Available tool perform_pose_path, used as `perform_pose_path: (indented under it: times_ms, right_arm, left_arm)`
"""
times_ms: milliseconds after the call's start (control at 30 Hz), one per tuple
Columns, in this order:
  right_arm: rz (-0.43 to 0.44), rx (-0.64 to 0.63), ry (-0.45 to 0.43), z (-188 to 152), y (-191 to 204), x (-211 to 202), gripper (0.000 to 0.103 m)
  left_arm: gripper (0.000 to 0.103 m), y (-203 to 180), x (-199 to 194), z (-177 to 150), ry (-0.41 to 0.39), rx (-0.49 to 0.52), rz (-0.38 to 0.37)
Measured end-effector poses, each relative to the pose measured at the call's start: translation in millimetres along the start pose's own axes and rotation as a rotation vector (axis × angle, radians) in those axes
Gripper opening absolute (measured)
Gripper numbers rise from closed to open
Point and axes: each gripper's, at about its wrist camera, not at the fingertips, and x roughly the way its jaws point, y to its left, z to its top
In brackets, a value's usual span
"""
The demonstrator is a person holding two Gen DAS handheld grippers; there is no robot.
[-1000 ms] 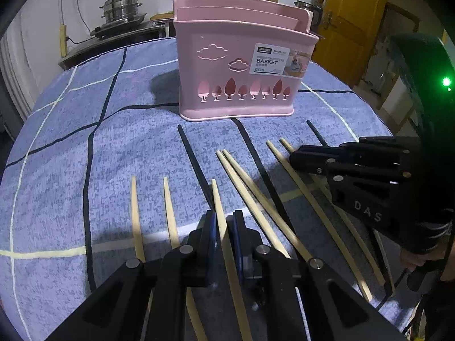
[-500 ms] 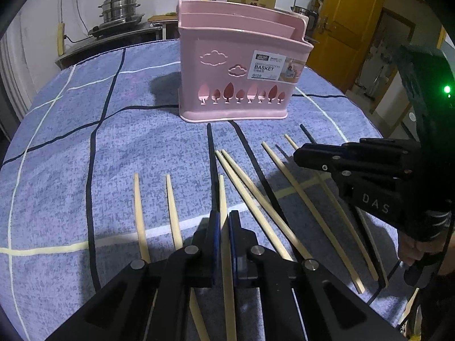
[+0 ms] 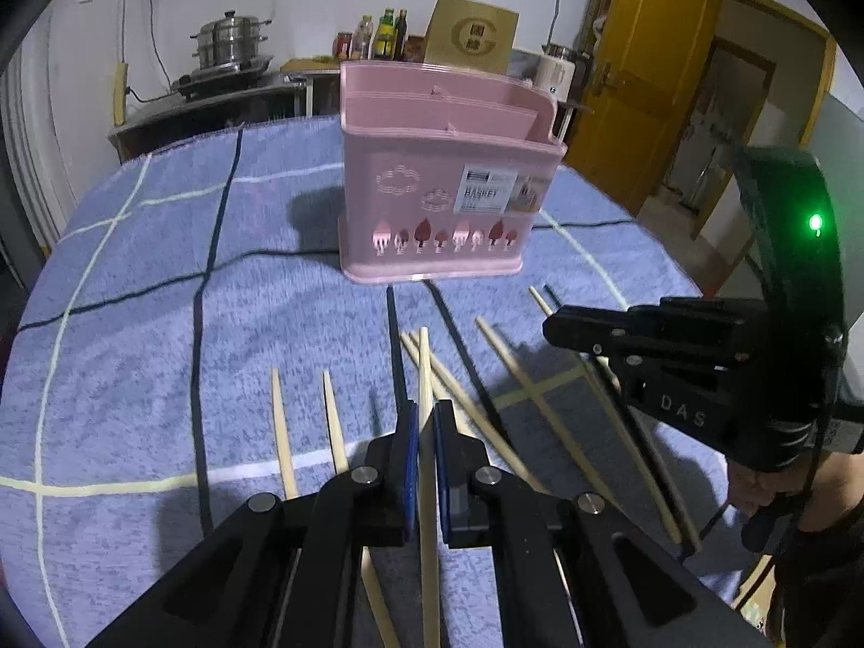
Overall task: Organize utensils
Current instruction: 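Lower the left tool onto a bamboo chopstick and close it while the right tool grasps another, then lift the left tool's chopstick into the pink basket while the right tool inserts its chopstick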
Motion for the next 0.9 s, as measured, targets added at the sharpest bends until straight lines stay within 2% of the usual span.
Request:
perform_pose_path:
  times_ms: [500, 900]
  right_arm:
    - [0.023, -0.028, -0.170, 17.0, 16.1, -73.7, 0.005]
    - [0.024, -0.041, -0.275, 26.8, 17.6, -112.3, 0.005]
  left_arm:
    - [0.006, -20.6, -78.0, 33.7, -0.156, 0.058, -0.007]
    - [0.005, -27.0, -101.9, 54.3, -0.215, 0.078, 0.005]
